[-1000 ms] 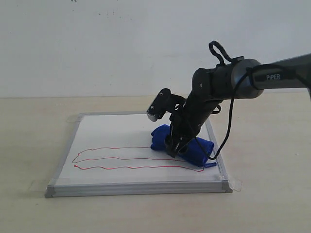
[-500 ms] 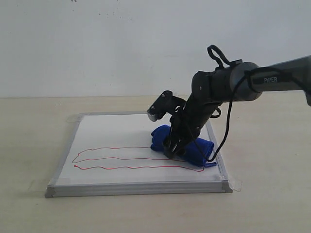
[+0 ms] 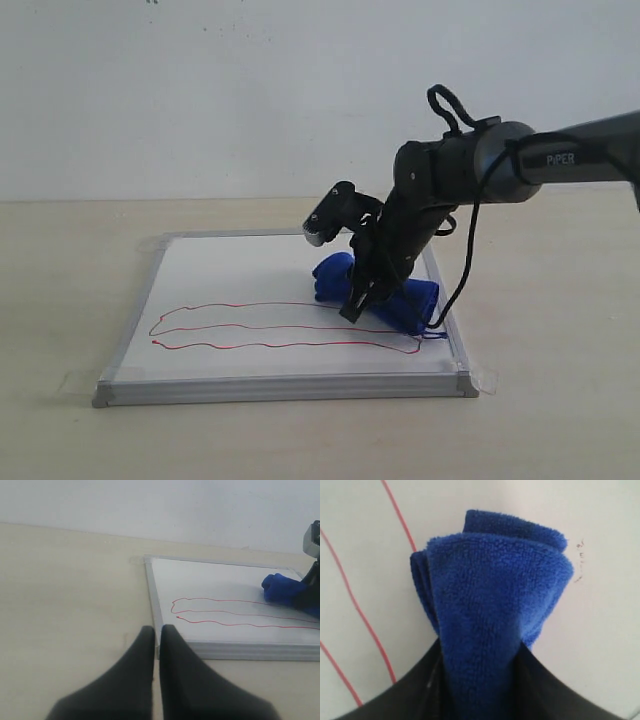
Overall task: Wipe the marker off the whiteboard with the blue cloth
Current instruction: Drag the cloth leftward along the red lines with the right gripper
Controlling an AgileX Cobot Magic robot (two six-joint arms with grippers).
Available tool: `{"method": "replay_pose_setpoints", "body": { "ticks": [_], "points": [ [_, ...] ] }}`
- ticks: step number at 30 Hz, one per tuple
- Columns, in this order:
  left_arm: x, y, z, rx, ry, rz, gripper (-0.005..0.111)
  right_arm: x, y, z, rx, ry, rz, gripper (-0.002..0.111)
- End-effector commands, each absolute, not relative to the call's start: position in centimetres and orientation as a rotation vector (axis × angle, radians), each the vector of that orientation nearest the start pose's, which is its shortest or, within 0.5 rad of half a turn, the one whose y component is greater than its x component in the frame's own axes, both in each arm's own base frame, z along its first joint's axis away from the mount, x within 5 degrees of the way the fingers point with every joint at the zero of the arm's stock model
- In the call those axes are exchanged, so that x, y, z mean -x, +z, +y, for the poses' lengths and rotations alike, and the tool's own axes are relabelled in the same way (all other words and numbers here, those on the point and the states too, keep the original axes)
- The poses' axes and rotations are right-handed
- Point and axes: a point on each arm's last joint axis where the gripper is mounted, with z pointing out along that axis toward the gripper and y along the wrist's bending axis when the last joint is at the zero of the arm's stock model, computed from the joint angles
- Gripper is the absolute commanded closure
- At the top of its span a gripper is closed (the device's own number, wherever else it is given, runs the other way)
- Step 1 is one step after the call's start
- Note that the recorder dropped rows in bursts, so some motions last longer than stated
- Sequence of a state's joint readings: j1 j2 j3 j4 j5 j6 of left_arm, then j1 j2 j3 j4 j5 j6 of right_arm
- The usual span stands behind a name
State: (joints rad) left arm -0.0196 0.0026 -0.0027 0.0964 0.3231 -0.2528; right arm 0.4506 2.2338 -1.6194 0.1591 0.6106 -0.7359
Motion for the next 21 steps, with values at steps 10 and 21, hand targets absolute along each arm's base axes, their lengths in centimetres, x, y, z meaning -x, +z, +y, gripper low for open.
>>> {"method": "replay_pose_setpoints", "body": {
  "ticks": [10,21],
  "points": [
    [-5.4,18.5,0.2,0.155,-0.111,1.791,0.103,-41.8,17.1,20.3,1.265,0.029,2.336,0.108],
    [-5.4,18.5,0.2,0.155,-0.111,1.791,0.103,-42.3,14.7,19.1,1.064,0.061,2.518,0.108]
  ]
}}
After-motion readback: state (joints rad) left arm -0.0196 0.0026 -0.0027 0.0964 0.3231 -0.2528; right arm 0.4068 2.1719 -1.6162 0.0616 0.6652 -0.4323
